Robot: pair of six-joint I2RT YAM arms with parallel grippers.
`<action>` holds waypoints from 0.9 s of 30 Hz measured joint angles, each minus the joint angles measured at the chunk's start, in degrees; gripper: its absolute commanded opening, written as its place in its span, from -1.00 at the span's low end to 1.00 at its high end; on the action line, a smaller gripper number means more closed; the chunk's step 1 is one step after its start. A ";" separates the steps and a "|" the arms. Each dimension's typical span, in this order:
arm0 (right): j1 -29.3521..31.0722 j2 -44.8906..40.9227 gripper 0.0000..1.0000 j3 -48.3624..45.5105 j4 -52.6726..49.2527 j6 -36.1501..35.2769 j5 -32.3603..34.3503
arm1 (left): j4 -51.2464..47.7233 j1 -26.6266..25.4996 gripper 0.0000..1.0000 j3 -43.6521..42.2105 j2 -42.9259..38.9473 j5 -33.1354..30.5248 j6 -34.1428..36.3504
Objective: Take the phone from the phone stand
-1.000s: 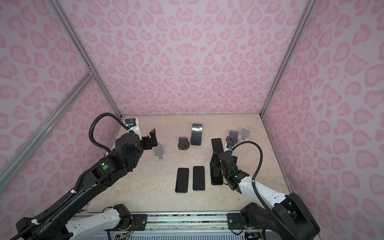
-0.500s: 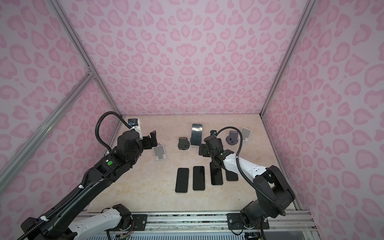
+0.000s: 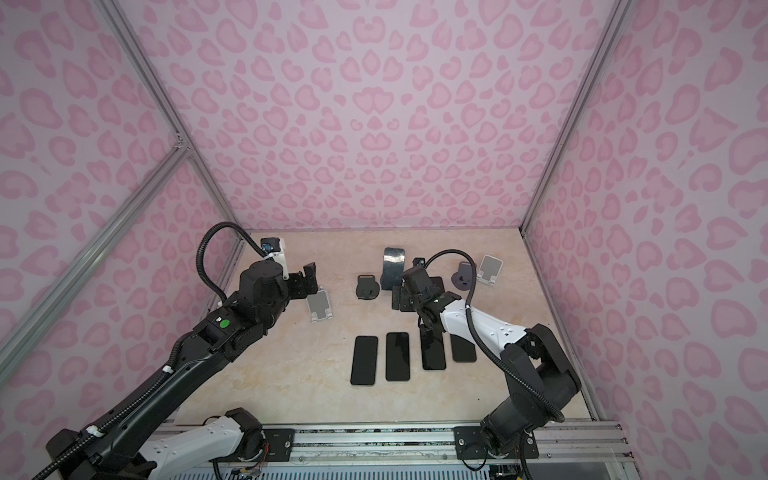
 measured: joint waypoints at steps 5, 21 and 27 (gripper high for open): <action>1.46 0.00 0.92 0.02 -0.17 0.20 0.15 | 0.07 0.00 0.92 -0.28 -0.09 0.72 -0.85; 2.49 0.74 0.94 1.44 -2.38 0.15 0.42 | 0.00 0.00 0.95 0.22 3.13 11.76 -3.13; 2.49 1.88 0.94 2.75 -2.43 -0.07 -0.02 | 0.00 0.02 0.95 0.24 3.65 13.55 -3.15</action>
